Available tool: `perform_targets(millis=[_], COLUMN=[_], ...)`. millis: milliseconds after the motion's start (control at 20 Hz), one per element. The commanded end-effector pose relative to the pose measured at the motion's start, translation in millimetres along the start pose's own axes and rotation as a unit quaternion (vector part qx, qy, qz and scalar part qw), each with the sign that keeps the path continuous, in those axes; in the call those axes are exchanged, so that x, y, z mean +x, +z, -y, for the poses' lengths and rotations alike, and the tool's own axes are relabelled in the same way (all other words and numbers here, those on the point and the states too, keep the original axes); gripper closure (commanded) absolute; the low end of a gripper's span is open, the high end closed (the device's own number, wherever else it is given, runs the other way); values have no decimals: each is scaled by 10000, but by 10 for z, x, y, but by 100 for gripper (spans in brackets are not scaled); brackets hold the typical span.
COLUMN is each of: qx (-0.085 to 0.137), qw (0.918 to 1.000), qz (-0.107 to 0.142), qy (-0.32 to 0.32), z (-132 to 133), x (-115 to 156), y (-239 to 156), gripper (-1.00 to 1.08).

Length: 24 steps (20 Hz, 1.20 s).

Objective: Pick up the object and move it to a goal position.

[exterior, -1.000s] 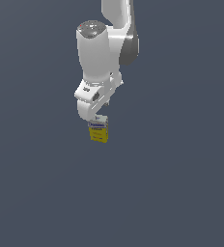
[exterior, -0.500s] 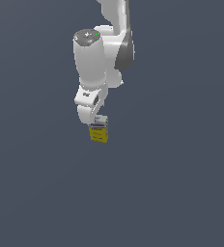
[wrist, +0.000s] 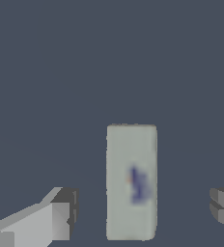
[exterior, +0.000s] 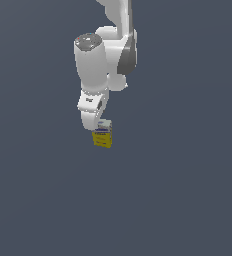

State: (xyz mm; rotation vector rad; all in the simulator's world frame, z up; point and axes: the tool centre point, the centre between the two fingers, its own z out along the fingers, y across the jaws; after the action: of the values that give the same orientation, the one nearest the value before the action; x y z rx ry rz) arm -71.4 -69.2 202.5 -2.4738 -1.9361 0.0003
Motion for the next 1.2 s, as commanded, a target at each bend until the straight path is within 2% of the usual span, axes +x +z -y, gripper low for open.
perform_targets(millis=[0,250,700,950,1000,1150], qx=[-2,-1,-1,-2,-2,-2], qw=[10000,10000,10000,10000,10000,10000], qz=[0,0,0,0,0,0], qy=[-31,-15,-27,-32,-32,-32], z=[-1,2,11,2,2,2], x=[-4,-1,-7,-4,-4,-4], y=[4,53,429,504,504,504], gripper=[-92,-92,-92,-92,108,108])
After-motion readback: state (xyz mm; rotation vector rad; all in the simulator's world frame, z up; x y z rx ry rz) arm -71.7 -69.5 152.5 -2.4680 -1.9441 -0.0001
